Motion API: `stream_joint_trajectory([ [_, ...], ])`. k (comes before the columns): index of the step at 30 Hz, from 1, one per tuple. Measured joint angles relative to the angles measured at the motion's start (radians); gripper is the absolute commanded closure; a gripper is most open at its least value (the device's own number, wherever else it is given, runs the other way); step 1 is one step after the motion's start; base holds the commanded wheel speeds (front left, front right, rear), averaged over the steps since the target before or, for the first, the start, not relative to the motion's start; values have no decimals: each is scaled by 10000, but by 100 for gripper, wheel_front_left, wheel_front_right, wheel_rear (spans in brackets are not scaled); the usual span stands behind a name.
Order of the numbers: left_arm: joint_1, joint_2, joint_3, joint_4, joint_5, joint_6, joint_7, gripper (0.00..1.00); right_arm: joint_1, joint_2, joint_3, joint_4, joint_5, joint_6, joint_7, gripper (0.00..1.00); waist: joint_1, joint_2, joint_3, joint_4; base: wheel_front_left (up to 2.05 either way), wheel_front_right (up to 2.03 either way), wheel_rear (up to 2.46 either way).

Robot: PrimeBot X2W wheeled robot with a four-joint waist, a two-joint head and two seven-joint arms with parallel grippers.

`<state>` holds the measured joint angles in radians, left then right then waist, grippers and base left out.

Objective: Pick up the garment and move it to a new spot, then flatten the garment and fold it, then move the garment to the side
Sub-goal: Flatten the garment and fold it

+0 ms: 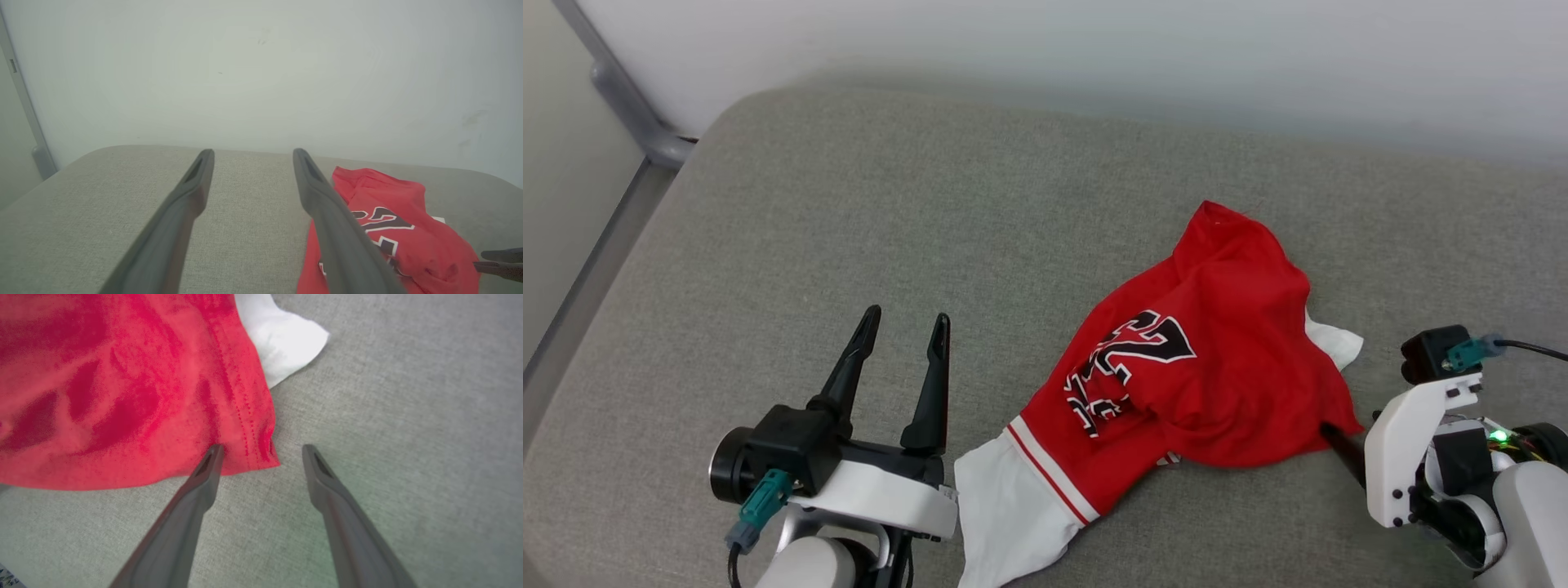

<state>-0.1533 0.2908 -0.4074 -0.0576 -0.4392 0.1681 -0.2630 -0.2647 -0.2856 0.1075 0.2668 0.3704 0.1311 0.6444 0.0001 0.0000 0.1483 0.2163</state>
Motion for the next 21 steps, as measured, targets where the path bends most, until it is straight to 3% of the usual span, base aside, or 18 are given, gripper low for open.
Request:
stream_joint_trajectory([
  [7, -108, -552, 399, 330, 343, -548, 2, 0, -618, -297, 748, 1183, 407, -2, 945, 0, 0, 0, 572, 207, 0, 0, 0],
  [8, -106, -610, 476, 383, 410, -623, 2, 0, -702, -299, 767, 1281, 564, -2, 1137, 10, 0, 0, 582, 213, 0, 0, 0],
  [9, -107, -658, 546, 430, 451, -681, 0, 0, -741, -297, 782, 1342, 667, -4, 1327, 87, -1, 0, 574, 202, 0, 0, 0],
  [10, -105, -708, 619, 485, 504, -740, 2, 0, -747, -299, 796, 1361, 727, -6, 1492, 100, 0, 0, 559, 192, 0, 0, 0],
  [15, -23, -903, 840, 654, 759, -991, 0, 0, -675, -295, 865, 907, 966, -2, 1749, 100, 0, 0, 405, 70, 0, 0, 0],
  [21, 58, -1112, 999, 828, 928, -1246, 0, 0, -938, -414, 782, -1127, 792, -2, 1185, 100, 0, 0, 170, -114, 0, 0, 0],
])
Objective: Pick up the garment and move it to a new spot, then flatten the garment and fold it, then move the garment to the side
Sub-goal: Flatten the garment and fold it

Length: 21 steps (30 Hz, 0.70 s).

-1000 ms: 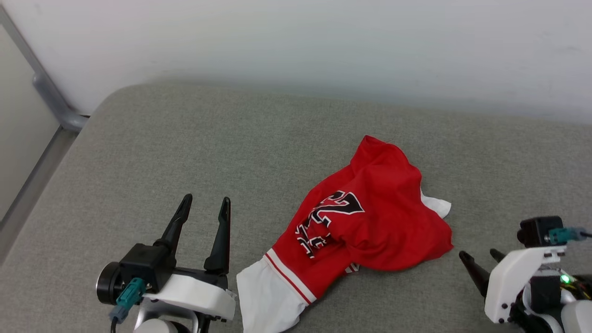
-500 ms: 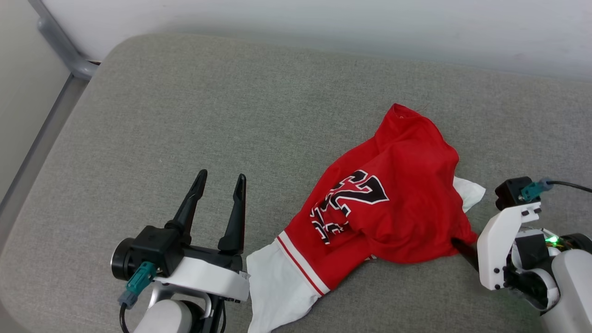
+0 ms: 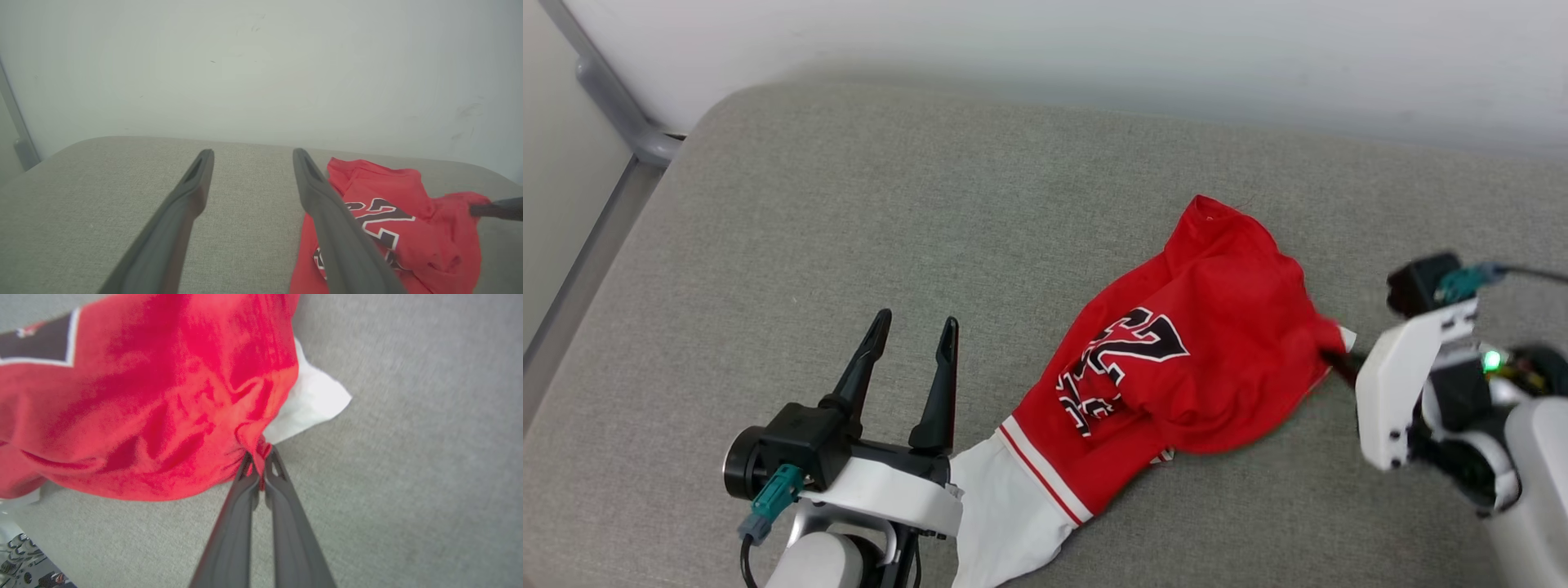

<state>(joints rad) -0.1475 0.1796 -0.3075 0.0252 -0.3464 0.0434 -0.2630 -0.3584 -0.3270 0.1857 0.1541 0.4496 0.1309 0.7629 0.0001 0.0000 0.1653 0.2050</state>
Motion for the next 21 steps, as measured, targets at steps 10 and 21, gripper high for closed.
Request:
stream_joint_trajectory([
  [10, -254, -416, 115, 100, 290, -525, 0, 0, -2847, 63, 397, -917, -828, 0, -913, 100, 0, 0, 458, 143, 0, 0, 0],
  [21, -878, -1018, 288, 201, 539, -1076, 0, 0, -6330, -117, 157, 2614, -1632, 4, -2872, 100, 1, 0, 1743, 1039, 0, 0, 0],
])
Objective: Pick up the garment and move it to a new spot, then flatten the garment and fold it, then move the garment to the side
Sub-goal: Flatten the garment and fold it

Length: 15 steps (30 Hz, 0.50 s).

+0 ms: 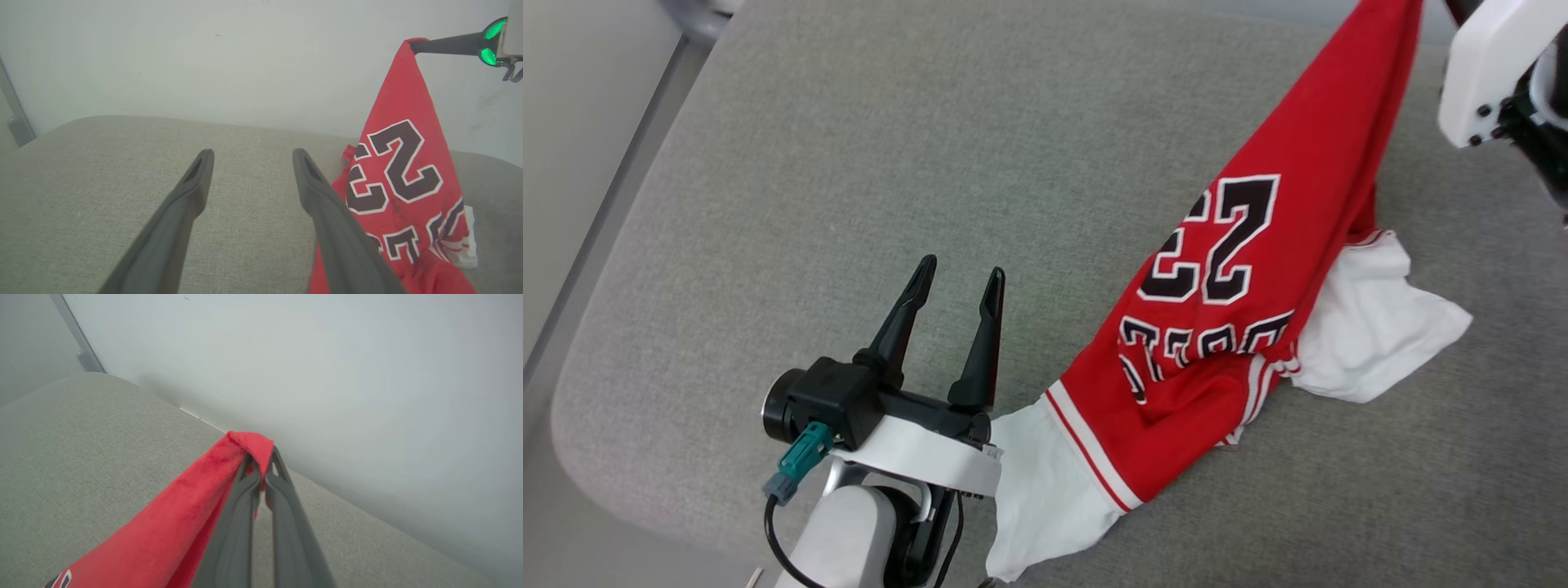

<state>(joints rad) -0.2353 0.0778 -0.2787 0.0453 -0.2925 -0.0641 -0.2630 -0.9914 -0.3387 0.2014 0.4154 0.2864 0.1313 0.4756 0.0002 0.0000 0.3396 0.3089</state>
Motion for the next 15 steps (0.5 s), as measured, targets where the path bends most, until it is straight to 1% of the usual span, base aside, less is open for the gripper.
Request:
stream_joint_trajectory([
  [2, -51, -88, 35, 42, 44, -67, 0, 0, -179, -56, -155, 823, -96, 0, -397, 100, -1, 0, 201, 174, 0, 0, 0],
  [7, -146, -209, 111, 96, 69, -174, 0, 0, -109, -113, -410, 2715, -169, 0, -993, 100, -1, 0, 591, 451, 0, 0, 0],
  [13, -241, -247, 213, 169, 102, -303, 0, 0, 340, -163, -579, 4138, -140, -2, -1847, 100, -1, 0, 794, 441, 0, 0, 0],
  [14, -268, -249, 228, 186, 138, -316, 0, 0, 344, -151, -541, 4278, -127, -2, -2006, 87, -1, 0, 798, 404, 0, 0, 0],
  [15, -295, -253, 238, 209, 163, -322, 0, 0, 353, -130, -499, 4347, -73, -2, -2228, 51, -1, 0, 791, 368, 0, 0, 0],
])
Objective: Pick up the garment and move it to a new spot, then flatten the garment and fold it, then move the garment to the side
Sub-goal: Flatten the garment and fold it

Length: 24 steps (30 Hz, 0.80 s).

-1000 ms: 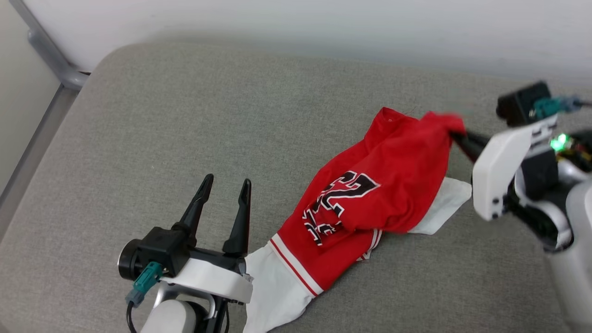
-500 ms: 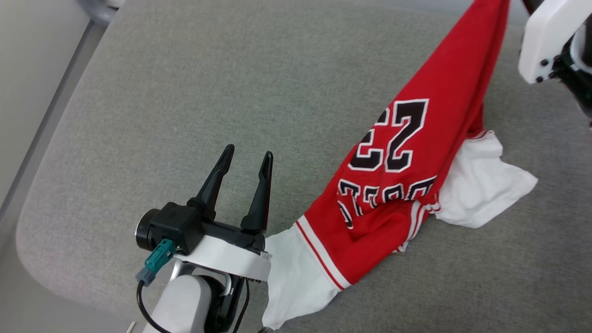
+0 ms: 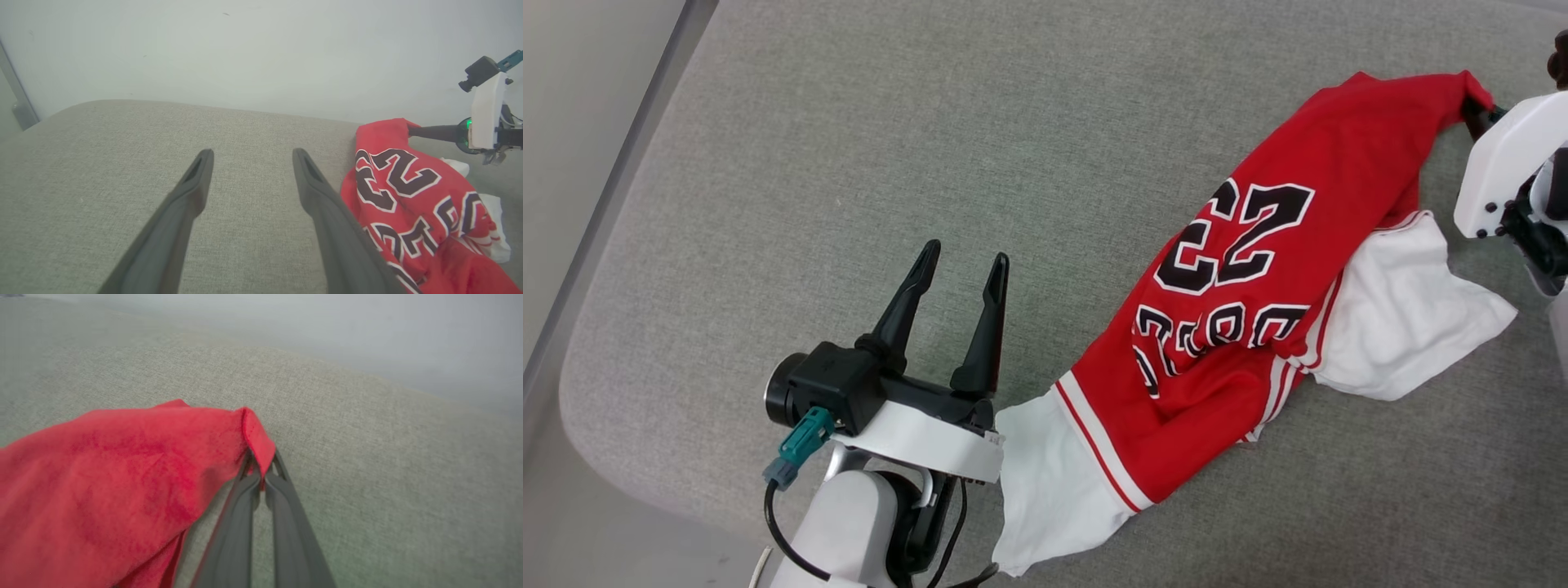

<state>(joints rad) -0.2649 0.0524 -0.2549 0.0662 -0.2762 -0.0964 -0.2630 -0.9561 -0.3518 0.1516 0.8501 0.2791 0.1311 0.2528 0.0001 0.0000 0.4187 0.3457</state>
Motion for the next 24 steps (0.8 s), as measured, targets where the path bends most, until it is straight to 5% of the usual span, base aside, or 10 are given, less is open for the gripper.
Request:
stream_joint_trajectory([
  [1, -17, -6, 17, 21, 6, -6, 0, 0, 11, 42, 25, 61, 119, 0, -222, 0, 0, 0, -23, -37, 0, 0, 0],
  [15, 505, -13, 581, 393, 449, 13, 0, 0, 1552, 86, 451, -648, 911, 2, -4353, 0, -1, 0, -1268, -793, 0, 0, 0],
  [24, 1047, 54, 1026, 560, 550, 123, 0, 0, 3725, 297, -155, -1975, 757, 0, -4654, 0, -2, 0, -2115, -1472, 0, 0, 0],
])
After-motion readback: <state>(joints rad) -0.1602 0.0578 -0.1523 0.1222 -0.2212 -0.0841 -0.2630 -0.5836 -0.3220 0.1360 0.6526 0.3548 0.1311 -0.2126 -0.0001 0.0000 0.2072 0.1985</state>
